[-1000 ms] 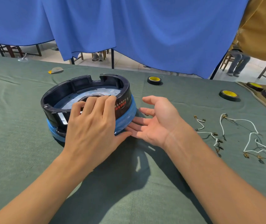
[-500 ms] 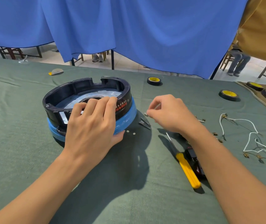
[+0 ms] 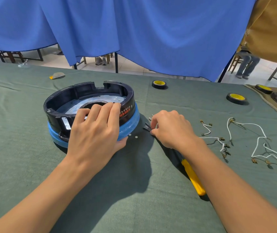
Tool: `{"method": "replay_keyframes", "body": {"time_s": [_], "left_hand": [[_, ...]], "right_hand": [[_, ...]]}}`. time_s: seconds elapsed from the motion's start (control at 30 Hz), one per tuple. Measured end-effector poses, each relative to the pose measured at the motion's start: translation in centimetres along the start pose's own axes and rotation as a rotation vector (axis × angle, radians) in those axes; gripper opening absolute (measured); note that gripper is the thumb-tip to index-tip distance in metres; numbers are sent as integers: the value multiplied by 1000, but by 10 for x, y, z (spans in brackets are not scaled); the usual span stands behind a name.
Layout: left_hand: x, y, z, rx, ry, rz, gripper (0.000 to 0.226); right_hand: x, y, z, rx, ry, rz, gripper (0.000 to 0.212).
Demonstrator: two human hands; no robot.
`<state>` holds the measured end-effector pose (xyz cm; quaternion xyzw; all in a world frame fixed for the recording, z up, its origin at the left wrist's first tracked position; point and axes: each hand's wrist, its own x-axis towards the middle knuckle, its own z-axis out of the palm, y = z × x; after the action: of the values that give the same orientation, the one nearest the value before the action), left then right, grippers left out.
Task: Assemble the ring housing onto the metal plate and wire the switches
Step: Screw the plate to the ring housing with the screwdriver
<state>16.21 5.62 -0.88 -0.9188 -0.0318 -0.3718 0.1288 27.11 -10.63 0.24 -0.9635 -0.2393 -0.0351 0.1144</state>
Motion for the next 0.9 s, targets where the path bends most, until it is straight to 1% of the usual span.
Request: {"method": "replay_keyframes", "body": {"time_s": [0.17, 0.4, 0.57, 0.63, 0.7, 0.77, 0.87, 0.9], "left_hand": [[0, 0, 0, -1, 7, 4, 66], [-1, 0, 1, -3, 17, 8, 63], [-1, 0, 2, 3, 17, 18, 62], [-1, 0, 2, 6, 13, 23, 62], [-1, 0, 2, 10, 10, 27, 63], [0, -1, 1, 19, 5, 29, 62], [2, 0, 1, 27, -7, 25, 62], [3, 0, 1, 27, -14, 22, 63]], "right_hand": [[-1, 0, 4, -5, 52, -45, 7], [2, 2, 9, -28, 104, -15, 18], [1, 1, 11, -70, 92, -56, 13], [1, 1, 6, -60, 86, -47, 10], [4, 5, -3, -7, 85, -5, 13], [8, 11, -16, 120, 82, 64, 14], [12, 19, -27, 284, 114, 83, 3], [12, 20, -28, 313, 121, 75, 10]]}}
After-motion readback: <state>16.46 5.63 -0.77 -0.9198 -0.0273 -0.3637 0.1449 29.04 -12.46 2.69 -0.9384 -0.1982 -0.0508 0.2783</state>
